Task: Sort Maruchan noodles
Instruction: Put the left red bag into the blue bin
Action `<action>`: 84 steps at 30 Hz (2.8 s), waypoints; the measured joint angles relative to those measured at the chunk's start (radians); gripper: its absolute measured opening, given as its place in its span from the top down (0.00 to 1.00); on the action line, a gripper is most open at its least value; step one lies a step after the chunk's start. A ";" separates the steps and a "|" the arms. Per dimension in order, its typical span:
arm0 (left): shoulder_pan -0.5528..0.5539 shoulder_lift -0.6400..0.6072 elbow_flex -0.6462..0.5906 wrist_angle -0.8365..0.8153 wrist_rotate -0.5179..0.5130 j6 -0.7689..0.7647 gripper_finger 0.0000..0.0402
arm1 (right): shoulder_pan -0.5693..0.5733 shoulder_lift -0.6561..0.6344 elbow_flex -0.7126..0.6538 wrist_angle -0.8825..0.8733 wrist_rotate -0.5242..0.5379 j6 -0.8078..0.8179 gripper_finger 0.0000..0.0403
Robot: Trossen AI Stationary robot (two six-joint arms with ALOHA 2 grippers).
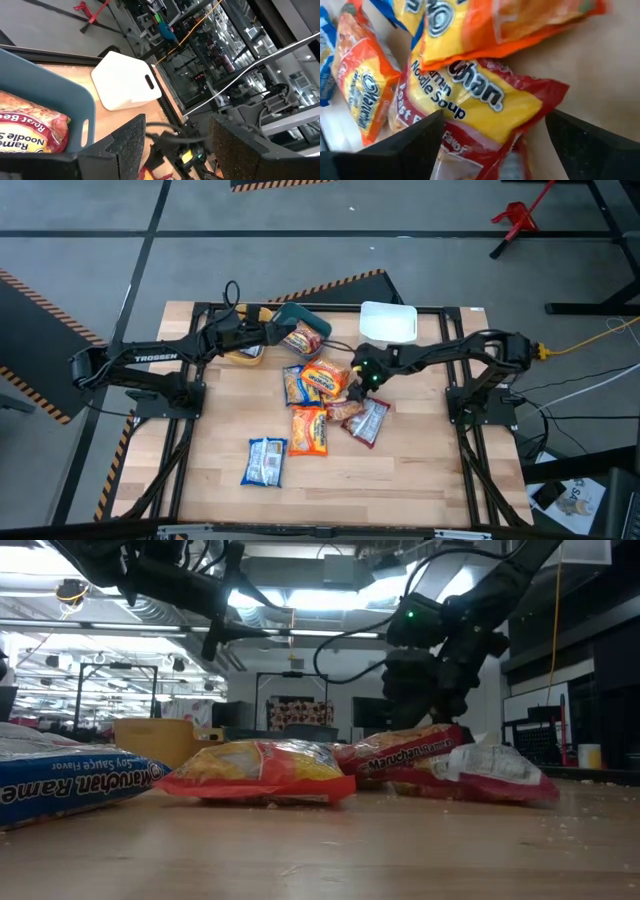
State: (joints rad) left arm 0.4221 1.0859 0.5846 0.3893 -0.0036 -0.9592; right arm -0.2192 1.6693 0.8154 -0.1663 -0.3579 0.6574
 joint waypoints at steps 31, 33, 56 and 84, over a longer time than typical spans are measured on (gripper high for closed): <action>0.000 0.000 0.000 -0.015 0.024 0.001 0.48 | 0.010 -0.015 0.010 0.017 -0.089 0.017 1.00; 0.000 0.000 0.000 -0.015 0.024 0.001 0.48 | 0.010 -0.043 0.024 0.004 -0.088 0.017 1.00; 0.000 0.000 0.000 -0.015 0.027 0.079 0.48 | 0.034 -0.128 0.107 -0.167 -0.098 -0.298 0.71; -0.004 0.000 0.000 -0.023 0.048 0.079 0.48 | 0.151 0.081 0.111 -0.064 0.144 -0.680 0.08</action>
State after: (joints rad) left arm 0.4183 1.0863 0.5846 0.3668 0.0443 -0.8803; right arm -0.0685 1.7507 0.9268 -0.2303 -0.2143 -0.0229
